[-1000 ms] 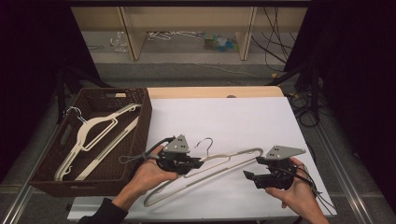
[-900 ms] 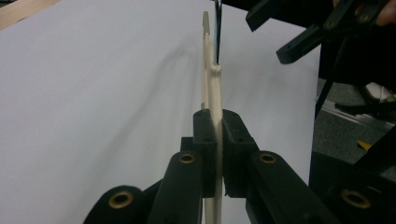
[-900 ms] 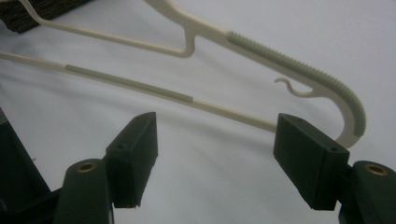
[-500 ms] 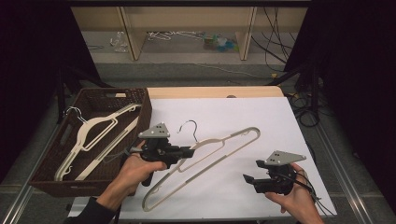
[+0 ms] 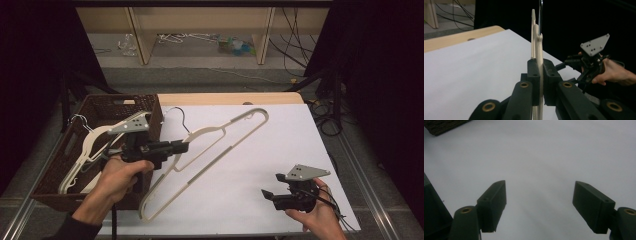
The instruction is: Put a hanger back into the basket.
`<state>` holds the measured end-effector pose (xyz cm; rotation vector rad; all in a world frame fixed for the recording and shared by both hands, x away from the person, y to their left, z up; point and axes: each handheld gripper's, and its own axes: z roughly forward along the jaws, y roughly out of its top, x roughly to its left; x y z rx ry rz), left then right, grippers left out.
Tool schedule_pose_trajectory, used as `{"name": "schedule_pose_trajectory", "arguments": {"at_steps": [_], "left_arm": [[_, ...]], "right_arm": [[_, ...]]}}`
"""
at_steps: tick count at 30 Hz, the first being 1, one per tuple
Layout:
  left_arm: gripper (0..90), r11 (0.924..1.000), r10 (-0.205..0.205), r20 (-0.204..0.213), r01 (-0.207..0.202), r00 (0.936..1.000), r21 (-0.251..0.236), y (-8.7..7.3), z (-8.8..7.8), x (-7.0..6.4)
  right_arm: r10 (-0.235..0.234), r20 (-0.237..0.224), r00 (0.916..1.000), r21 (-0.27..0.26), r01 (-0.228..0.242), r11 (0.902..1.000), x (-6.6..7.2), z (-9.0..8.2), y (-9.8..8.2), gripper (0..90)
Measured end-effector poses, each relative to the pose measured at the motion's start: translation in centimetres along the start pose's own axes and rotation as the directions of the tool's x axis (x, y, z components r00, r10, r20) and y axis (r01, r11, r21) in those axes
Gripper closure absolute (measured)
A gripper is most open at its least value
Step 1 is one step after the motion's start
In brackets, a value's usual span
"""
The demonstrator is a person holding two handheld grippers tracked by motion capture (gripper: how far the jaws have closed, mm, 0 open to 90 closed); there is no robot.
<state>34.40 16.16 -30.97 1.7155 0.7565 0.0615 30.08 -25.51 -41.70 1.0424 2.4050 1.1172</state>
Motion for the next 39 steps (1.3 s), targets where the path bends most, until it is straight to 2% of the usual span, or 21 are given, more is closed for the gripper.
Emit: {"name": "schedule_pose_trajectory", "arguments": {"at_steps": [9, 11, 15, 16, 17, 20, 23, 26, 31, 39], "left_arm": [[85.4, 0.9982, -0.011, -0.085, 0.006, 0.9963, -0.06, 2.7, -4.4, 1.5], [85.4, 0.9973, -0.008, -0.108, 0.0, 0.9942, -0.074, 3.3, -5.4, 2.0], [85.4, 0.9938, -0.026, -0.153, 0.009, 0.9878, -0.111, 4.1, -7.5, 3.2], [85.3, 0.9926, -0.037, -0.162, 0.017, 0.986, -0.121, 4.2, -7.9, 3.6], [85.4, 0.9917, -0.042, -0.175, 0.019, 0.9838, -0.127, 4.3, -8.4, 4.0], [85.4, 0.992, -0.042, -0.219, 0.015, 0.9749, -0.125, 4.5, -9.5, 5.1], [85.4, 0.9914, -0.042, -0.268, 0.007, 0.9626, -0.13, 4.6, -10.6, 6.4], [85.4, 0.9917, -0.023, -0.323, -0.019, 0.9461, -0.127, 4.6, -11.9, 7.8], [85.4, 0.9936, -0.011, -0.395, -0.035, 0.9186, -0.107, 3.8, -13.5, 10.3], [85.4, 0.9959, 0.027, -0.438, -0.063, 0.8985, -0.066, 2.4, -14.7, 13.4]], "right_arm": [[0.017, 0.005, 0.9998, 0.012, -0.017, 0.9998, 0.0, 0.0, -0.3, 22.9], [0.006, 0.015, 0.9999, -0.004, -0.006, 1.0, -0.2, 0.0, -0.3, 22.1], [-0.002, 0.022, 0.9998, -0.032, 0.002, 0.9995, -0.3, -0.2, -0.3, 22.0], [0.016, 0.024, 0.9996, -0.031, -0.015, 0.9994, -0.2, -0.3, -0.3, 21.9], [0.01, 0.026, 0.9996, -0.037, -0.009, 0.9993, -0.2, -0.3, -0.3, 21.7], [0.009, 0.028, 0.9996, -0.038, -0.008, 0.9992, -0.3, -0.3, -0.4, 21.5], [0.006, 0.028, 0.9996, -0.04, -0.004, 0.9992, -0.3, -0.3, -0.5, 21.6], [0.009, 0.035, 0.9994, -0.028, -0.008, 0.9996, -0.3, -0.4, -0.4, 21.7], [0.007, 0.026, 0.9996, -0.039, -0.006, 0.9992, -0.3, -0.3, -0.5, 21.8], [0.017, 0.018, 0.9997, -0.027, -0.017, 0.9995, -0.2, -0.2, -0.5, 21.9]]}}
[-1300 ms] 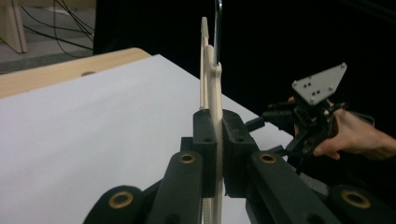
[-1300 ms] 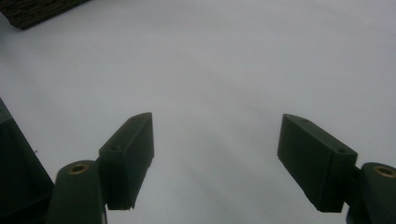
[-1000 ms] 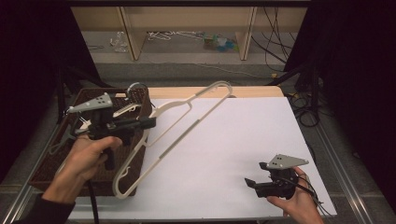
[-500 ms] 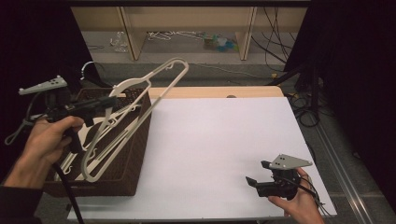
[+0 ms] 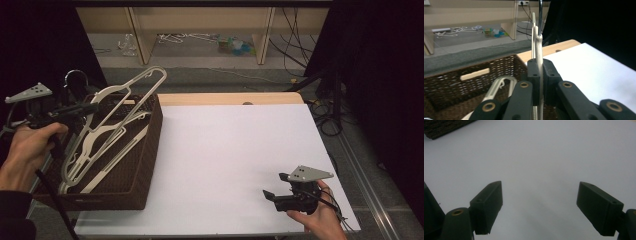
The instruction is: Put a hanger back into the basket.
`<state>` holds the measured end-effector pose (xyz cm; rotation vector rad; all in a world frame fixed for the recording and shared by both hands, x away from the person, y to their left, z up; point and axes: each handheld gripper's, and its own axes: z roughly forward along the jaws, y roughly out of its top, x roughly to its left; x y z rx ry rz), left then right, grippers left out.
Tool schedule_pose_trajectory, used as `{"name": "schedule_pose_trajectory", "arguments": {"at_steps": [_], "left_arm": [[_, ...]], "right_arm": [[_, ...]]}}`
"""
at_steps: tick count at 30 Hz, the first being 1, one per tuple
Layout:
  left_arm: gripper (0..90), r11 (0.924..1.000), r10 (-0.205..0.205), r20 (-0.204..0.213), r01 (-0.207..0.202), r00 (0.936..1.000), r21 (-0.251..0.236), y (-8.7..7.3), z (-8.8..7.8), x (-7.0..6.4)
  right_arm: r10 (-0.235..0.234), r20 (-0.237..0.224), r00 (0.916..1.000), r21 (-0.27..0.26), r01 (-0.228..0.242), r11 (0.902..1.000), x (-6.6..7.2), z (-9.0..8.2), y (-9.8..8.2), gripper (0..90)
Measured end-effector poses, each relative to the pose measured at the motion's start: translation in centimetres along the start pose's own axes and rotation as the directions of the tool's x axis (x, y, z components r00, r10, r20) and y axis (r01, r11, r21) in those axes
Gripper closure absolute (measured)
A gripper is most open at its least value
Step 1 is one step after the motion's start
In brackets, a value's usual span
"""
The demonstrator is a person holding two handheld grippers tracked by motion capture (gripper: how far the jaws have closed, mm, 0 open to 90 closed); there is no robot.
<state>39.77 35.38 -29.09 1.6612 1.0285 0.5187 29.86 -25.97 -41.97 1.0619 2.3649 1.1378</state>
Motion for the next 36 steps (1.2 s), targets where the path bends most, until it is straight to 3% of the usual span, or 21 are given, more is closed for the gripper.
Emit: {"name": "schedule_pose_trajectory", "arguments": {"at_steps": [5, 13, 20, 28, 33, 35, 36], "left_arm": [[85.4, 0.9994, 0.019, -0.01, -0.019, 0.9998, 0.027, -0.8, 0.3, 1.5], [85.4, 0.9962, 0.051, -0.017, -0.05, 0.9985, 0.071, -2.8, 0.5, 2.8], [85.4, 0.997, 0.037, -0.016, -0.036, 0.9992, 0.068, -4.2, -0.5, 4.2], [85.3, 0.9929, 0.017, 0.001, -0.017, 0.9999, 0.117, -5.8, -0.4, 4.9], [85.3, 0.9869, -0.001, -0.006, 0.002, 1.0, 0.162, -6.7, 0.5, 4.9], [85.3, 0.9827, 0.001, -0.017, 0.002, 0.9999, 0.185, -7.0, 1.1, 5.0], [85.2, 0.9766, 0.008, -0.03, -0.001, 0.9995, 0.215, -7.2, 1.4, 5.0]], "right_arm": [[-0.009, 0.0, 1.0, 0.0, 0.009, 1.0, 0.0, 0.1, -0.1, 22.0], [-0.01, -0.002, 1.0, 0.001, 0.01, 1.0, 0.0, 0.1, -0.1, 22.0], [-0.006, -0.003, 1.0, 0.004, 0.006, 1.0, 0.0, 0.2, -0.1, 22.0], [-0.007, -0.011, 0.9999, 0.01, 0.007, 0.9999, 0.1, 0.2, -0.1, 22.0], [-0.008, -0.008, 0.9999, 0.006, 0.008, 0.9999, 0.1, 0.2, -0.1, 22.0], [-0.009, -0.009, 0.9999, 0.007, 0.009, 0.9999, 0.1, 0.2, -0.1, 22.0], [-0.01, -0.009, 0.9999, 0.007, 0.01, 0.9999, 0.1, 0.2, -0.1, 22.0]]}}
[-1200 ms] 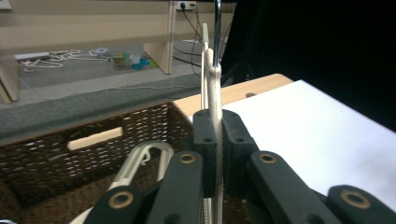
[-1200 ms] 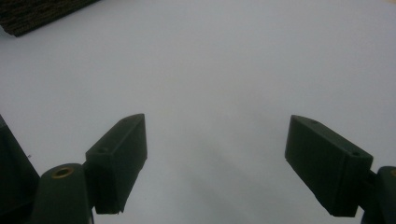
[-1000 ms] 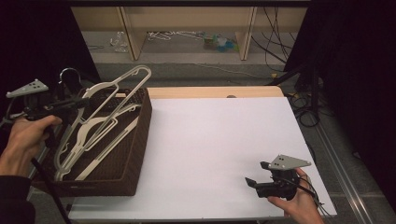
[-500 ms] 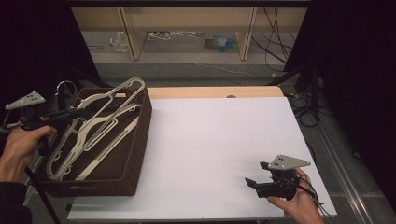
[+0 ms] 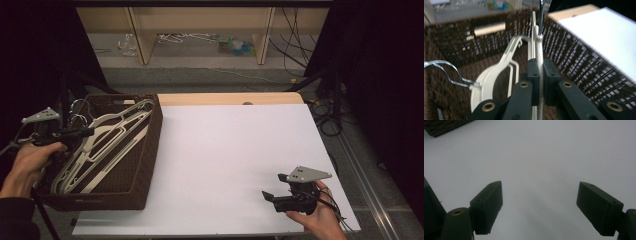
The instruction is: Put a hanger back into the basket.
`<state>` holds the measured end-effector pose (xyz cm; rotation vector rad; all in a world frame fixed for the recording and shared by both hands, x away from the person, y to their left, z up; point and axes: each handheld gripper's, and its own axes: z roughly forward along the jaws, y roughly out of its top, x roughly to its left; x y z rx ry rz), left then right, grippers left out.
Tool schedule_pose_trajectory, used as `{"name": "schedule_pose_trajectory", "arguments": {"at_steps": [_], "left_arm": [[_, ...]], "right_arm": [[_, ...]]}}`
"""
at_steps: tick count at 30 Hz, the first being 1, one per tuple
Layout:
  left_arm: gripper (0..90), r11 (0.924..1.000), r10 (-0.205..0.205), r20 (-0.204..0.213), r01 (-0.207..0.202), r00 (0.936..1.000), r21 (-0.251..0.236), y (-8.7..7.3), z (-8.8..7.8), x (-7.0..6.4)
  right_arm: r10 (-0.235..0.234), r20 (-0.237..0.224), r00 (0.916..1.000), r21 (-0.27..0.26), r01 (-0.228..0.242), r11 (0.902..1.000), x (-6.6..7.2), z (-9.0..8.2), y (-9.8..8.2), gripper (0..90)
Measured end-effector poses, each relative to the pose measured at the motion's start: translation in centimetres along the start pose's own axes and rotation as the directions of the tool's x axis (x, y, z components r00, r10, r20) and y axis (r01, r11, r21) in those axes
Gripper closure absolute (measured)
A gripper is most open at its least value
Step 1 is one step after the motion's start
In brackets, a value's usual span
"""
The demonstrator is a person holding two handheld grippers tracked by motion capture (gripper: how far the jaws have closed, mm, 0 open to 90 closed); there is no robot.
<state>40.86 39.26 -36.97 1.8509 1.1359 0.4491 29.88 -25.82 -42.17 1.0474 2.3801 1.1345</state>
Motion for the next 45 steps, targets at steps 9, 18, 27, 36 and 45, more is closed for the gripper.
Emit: {"name": "schedule_pose_trajectory", "arguments": {"at_steps": [9, 18, 27, 36, 45], "left_arm": [[83.0, 0.9946, -0.093, -0.065, 0.096, 0.9935, 0.041, -2.1, 2.1, 0.9], [72.0, 0.9887, -0.055, -0.274, 0.09, 0.9601, 0.12, -2.5, 1.6, 1.7], [59.6, 0.9981, -0.061, -0.258, 0.058, 0.9643, -0.019, -1.4, 1.0, -1.1], [44.5, 0.989, -0.028, -0.105, 0.013, 0.9941, -0.147, -0.2, 0.8, -7.3], [37.5, 0.9738, 0.034, 0.034, -0.025, 0.9988, -0.226, 0.4, 1.0, -13.4]], "right_arm": [[-0.009, 0.003, 1.0, -0.006, 0.009, 0.9999, -0.2, 0.0, 0.0, 22.0], [-0.006, -0.002, 1.0, 0.005, 0.006, 1.0, 0.0, 0.1, -0.1, 22.0], [0.0, -0.004, 1.0, -0.005, 0.0, 1.0, 0.0, 0.1, -0.1, 22.0], [-0.005, -0.006, 1.0, -0.018, 0.005, 0.9998, 0.0, 0.1, 0.0, 22.0], [0.002, 0.003, 1.0, -0.053, -0.001, 0.9986, -0.1, -0.1, 0.0, 21.7]]}}
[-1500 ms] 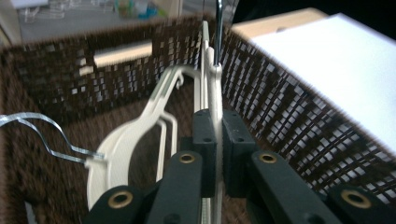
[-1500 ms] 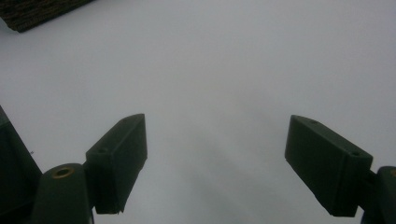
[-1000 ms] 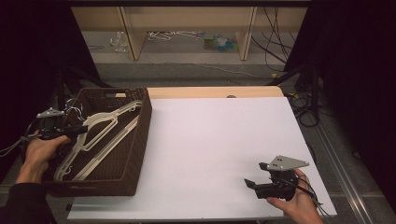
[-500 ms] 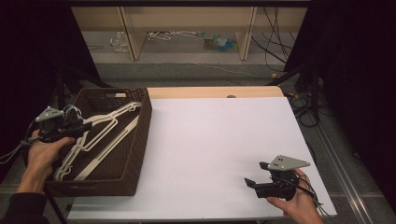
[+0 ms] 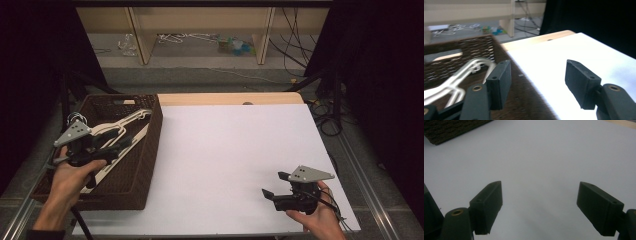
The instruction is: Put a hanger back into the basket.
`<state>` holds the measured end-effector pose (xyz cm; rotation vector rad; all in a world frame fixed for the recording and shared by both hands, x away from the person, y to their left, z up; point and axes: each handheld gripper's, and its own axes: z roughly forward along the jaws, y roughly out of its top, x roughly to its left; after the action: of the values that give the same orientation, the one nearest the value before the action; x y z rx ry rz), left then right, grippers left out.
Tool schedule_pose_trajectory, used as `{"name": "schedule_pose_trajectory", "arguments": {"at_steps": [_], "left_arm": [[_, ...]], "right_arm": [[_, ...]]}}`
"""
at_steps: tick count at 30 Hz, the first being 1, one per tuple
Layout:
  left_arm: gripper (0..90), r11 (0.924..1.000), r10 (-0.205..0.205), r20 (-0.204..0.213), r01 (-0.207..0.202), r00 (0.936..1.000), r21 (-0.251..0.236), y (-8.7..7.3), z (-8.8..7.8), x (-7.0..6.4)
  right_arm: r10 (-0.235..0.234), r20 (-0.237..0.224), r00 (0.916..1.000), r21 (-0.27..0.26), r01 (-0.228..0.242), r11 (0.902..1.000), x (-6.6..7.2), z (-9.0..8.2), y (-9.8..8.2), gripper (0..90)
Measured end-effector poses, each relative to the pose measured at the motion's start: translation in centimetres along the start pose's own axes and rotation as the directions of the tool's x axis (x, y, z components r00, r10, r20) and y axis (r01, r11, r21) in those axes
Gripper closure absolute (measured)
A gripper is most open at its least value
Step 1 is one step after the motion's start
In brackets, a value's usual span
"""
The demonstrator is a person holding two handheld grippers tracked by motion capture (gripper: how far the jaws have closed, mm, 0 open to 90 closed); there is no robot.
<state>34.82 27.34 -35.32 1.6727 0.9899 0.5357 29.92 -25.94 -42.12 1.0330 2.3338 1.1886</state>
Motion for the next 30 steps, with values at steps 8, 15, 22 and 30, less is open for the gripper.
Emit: {"name": "schedule_pose_trajectory", "arguments": {"at_steps": [8, 15, 22, 30], "left_arm": [[32.3, 0.9969, 0.077, 0.066, -0.078, 0.9948, 0.006, -0.7, 1.1, -4.5], [24.9, 0.9921, 0.125, 0.117, -0.125, 0.9852, -0.012, -1.9, 1.7, -7.8], [22.0, 0.9889, 0.149, 0.164, -0.147, 0.9753, -0.024, -3.2, 1.9, -9.7], [17.8, 0.9867, 0.162, 0.199, -0.16, 0.9664, -0.026, -5.4, 1.7, -11.2]], "right_arm": [[0.005, -0.004, 1.0, -0.035, -0.005, 0.9994, 0.2, 0.0, 0.1, 20.8], [0.005, -0.009, 0.9999, -0.065, -0.005, 0.9979, 0.1, 0.0, 0.2, 18.0], [0.013, -0.015, 0.9998, -0.101, -0.015, 0.9948, 0.2, -0.3, 0.2, 17.5], [0.022, -0.016, 0.9996, -0.139, -0.024, 0.99, 0.4, -0.5, 0.3, 17.4]]}}
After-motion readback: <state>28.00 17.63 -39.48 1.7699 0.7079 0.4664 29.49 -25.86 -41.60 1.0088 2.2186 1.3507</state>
